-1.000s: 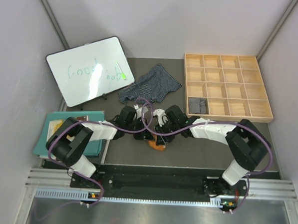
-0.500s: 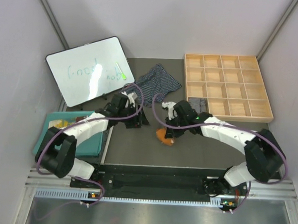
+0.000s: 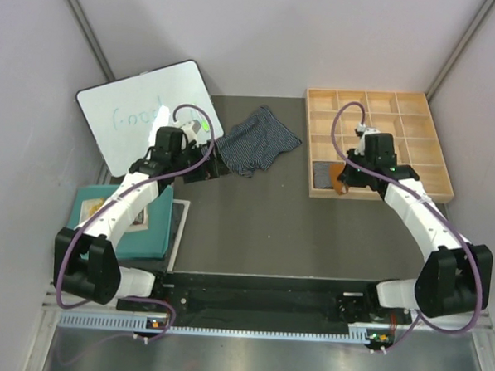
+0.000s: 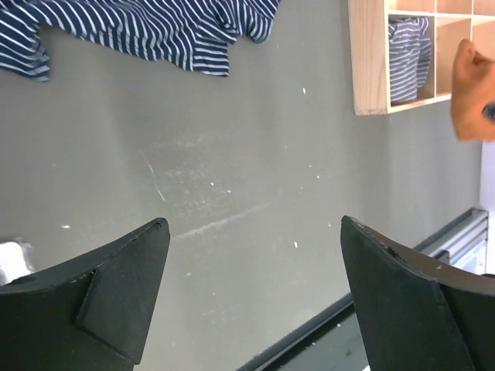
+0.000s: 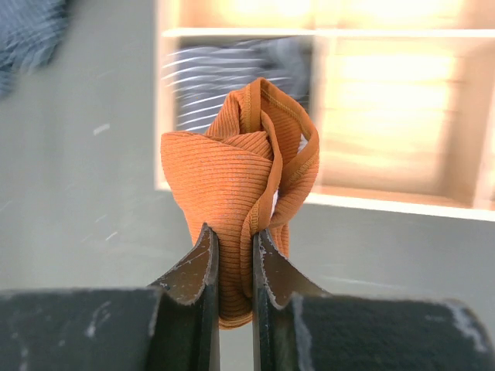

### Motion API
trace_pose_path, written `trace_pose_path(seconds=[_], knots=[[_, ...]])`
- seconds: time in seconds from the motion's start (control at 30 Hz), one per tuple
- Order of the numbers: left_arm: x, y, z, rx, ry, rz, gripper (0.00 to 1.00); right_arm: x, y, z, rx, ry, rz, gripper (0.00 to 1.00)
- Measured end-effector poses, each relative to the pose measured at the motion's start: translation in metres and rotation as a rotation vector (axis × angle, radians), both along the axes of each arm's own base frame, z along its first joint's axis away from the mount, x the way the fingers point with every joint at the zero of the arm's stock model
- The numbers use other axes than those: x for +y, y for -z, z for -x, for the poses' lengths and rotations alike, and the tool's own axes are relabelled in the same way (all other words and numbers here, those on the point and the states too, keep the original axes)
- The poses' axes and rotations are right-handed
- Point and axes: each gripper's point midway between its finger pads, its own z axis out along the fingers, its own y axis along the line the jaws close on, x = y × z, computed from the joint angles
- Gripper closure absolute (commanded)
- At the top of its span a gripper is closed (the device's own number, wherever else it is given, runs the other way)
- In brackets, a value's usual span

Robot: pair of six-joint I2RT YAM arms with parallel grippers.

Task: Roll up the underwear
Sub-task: Place the underwear in the storage box.

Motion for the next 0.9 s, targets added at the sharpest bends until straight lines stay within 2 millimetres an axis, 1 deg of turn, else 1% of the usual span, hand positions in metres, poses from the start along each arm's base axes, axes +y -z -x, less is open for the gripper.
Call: trace_pose_path(seconds=[0.07, 0.13, 0.27, 0.43, 0.73, 0.9], knots=[[0.004, -0.001, -0.003, -0.011, -0.001, -0.009, 0.04, -0.018, 0.009, -0.009, 0.014, 0.06, 0.027, 1.0], [0.007, -0.002, -0.006, -0.021, 0.001, -0.021, 0.04, -0.032, 0.016, -0.015, 0.026, 0.104, 0.044, 1.0], [0.012, -0.005, -0.01, -0.043, 0.006, -0.047, 0.04, -0.047, 0.033, -0.026, 0.05, 0.148, 0.067, 1.0], [0.014, -0.003, -0.009, -0.045, 0.012, -0.06, 0.04, -0.065, 0.045, -0.036, 0.067, 0.188, 0.105, 1.0], [0.014, -0.003, -0.009, -0.049, 0.016, -0.064, 0.04, -0.085, 0.056, -0.055, 0.067, 0.212, 0.145, 1.0], [0.014, -0.003, -0.009, -0.049, 0.016, -0.063, 0.04, -0.085, 0.073, -0.064, 0.096, 0.189, 0.158, 1.0]])
